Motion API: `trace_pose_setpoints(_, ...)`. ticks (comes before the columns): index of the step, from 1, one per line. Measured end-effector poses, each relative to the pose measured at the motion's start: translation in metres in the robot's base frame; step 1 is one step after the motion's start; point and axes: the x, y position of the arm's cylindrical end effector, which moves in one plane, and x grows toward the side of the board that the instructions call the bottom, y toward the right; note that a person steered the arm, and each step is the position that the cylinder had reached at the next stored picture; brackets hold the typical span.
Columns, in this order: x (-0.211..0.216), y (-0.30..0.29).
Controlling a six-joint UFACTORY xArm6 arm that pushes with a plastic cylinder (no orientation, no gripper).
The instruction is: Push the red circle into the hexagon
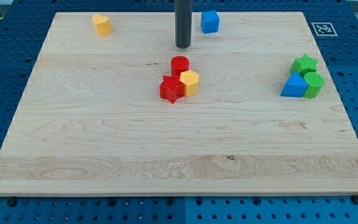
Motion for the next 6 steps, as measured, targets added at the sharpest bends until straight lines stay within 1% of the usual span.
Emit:
trace_pose_setpoints(2, 0.011, -0.019)
trace_pose_setpoints(4, 0.016, -0.019)
trace_pose_setpoints(5, 0.031, -0.019)
trace_pose_setpoints(6, 0.036, -0.019)
